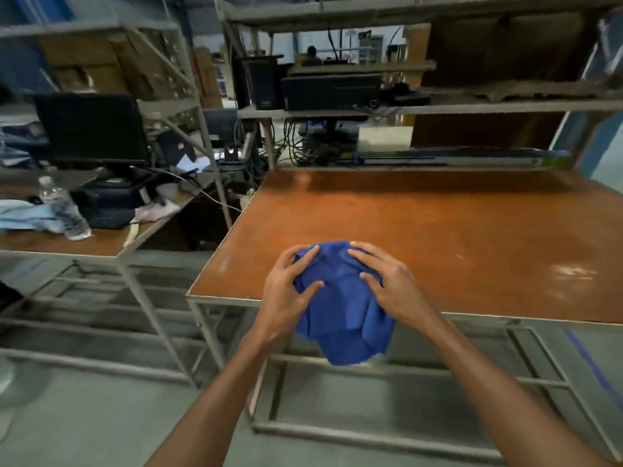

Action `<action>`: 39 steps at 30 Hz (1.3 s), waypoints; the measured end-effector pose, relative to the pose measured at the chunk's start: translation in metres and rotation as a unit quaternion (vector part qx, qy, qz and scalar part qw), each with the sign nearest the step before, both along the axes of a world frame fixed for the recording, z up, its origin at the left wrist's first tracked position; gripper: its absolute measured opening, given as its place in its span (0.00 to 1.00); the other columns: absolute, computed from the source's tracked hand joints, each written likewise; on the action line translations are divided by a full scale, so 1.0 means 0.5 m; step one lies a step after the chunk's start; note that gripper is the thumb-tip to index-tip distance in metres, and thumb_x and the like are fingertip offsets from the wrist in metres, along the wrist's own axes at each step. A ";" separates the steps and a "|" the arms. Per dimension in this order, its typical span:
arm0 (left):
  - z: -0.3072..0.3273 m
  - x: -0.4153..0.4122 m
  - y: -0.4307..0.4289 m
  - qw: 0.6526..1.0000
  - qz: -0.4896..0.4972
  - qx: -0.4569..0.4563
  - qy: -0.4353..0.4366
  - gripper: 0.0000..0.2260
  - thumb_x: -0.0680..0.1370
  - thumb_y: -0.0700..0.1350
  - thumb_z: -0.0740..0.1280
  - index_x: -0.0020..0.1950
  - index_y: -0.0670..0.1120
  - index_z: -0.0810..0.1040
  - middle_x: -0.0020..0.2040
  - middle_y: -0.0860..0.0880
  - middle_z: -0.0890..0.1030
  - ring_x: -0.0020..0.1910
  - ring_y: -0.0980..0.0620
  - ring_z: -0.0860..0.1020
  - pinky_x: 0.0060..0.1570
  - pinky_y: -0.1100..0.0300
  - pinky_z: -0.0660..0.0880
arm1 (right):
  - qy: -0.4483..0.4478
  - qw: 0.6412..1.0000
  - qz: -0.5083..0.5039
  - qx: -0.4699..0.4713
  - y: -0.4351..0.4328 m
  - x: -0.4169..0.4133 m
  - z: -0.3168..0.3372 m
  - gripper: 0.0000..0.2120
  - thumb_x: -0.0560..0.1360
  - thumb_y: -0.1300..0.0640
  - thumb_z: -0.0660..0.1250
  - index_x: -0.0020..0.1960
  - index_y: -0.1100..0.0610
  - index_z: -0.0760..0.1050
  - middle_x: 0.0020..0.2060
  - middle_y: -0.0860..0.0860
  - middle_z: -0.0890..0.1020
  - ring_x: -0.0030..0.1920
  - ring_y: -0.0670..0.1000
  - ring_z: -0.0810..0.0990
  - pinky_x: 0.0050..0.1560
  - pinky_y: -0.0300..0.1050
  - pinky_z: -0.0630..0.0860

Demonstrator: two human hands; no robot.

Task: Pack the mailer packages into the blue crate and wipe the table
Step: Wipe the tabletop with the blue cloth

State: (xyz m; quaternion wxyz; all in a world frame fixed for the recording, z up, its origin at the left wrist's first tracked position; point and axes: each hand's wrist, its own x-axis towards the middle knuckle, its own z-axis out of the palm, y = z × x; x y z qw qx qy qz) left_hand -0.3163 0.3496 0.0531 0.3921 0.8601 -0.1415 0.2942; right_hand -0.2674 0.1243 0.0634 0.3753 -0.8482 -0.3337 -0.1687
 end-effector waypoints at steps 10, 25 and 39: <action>-0.071 0.277 0.167 0.994 0.036 0.065 0.086 0.29 0.71 0.39 0.76 0.71 0.49 0.75 0.68 0.49 0.74 0.66 0.53 0.73 0.66 0.63 0.69 | 0.040 0.996 0.026 -0.073 0.142 0.301 -0.084 0.29 0.72 0.68 0.70 0.71 0.57 0.72 0.72 0.47 0.70 0.71 0.48 0.68 0.74 0.44 0.60; -0.216 0.758 0.364 0.899 0.114 0.204 0.369 0.28 0.77 0.50 0.70 0.76 0.51 0.66 0.78 0.47 0.61 0.69 0.41 0.71 0.66 0.48 0.69 | 0.018 0.949 -0.064 -0.309 0.375 0.763 -0.218 0.23 0.80 0.44 0.60 0.72 0.50 0.69 0.78 0.52 0.58 0.78 0.56 0.54 0.75 0.63 0.44; -0.302 0.814 0.530 0.903 0.151 0.268 0.299 0.28 0.82 0.63 0.50 0.78 0.51 0.58 0.79 0.49 0.59 0.78 0.48 0.57 0.76 0.46 0.55 | 0.198 0.894 -0.177 -0.361 0.459 0.919 -0.313 0.31 0.72 0.23 0.38 0.74 0.27 0.39 0.80 0.43 0.42 0.77 0.64 0.34 0.66 0.76 0.30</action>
